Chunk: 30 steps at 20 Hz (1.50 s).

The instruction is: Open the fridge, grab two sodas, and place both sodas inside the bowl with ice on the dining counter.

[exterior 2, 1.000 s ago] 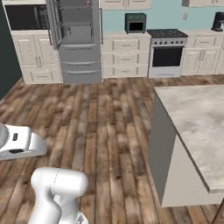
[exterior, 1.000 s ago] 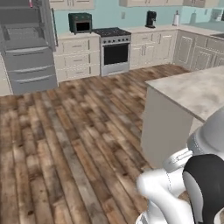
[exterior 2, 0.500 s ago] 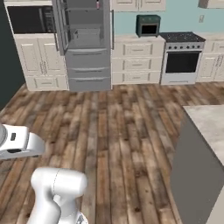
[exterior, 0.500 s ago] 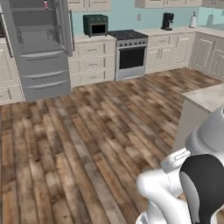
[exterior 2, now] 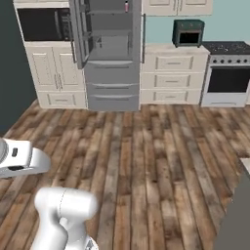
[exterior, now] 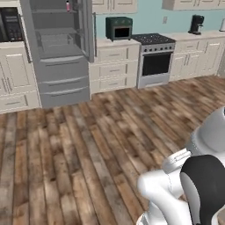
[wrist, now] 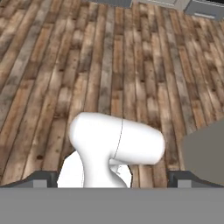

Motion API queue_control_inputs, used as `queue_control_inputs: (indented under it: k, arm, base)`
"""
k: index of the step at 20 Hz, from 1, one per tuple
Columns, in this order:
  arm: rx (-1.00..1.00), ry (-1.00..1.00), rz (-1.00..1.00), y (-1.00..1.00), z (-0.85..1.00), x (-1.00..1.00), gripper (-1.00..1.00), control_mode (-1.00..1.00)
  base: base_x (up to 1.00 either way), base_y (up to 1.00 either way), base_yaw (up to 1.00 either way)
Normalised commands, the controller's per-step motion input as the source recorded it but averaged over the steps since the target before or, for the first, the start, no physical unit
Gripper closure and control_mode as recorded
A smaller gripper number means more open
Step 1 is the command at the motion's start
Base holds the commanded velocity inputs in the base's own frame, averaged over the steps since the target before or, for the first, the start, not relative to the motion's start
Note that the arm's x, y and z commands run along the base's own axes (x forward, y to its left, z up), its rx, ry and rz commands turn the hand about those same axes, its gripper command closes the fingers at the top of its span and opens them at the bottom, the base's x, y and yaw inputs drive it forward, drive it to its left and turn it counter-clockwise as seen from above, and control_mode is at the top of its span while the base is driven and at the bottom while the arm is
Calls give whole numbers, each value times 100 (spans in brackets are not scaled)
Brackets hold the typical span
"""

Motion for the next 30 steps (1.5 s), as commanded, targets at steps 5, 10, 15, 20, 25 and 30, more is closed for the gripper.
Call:
queue_control_inputs:
  k: [5, 10, 15, 20, 25, 30]
  arm:
    - [0, 0, 0, 0, 0, 0, -100, 100]
    - [0, 0, 0, 0, 0, 0, -100, 100]
    - [0, 0, 0, 0, 0, 0, -100, 100]
    - [0, 0, 0, 0, 0, 0, -100, 100]
    - [0, 0, 0, 0, 0, 0, -100, 100]
    - [0, 0, 0, 0, 0, 0, -100, 100]
  base:
    - [100, 12, 26]
    - [100, 9, 22]
    - [100, 3, 18]
    - [100, 1, 20]
    - [97, -1, 22]
    - [85, 0, 21]
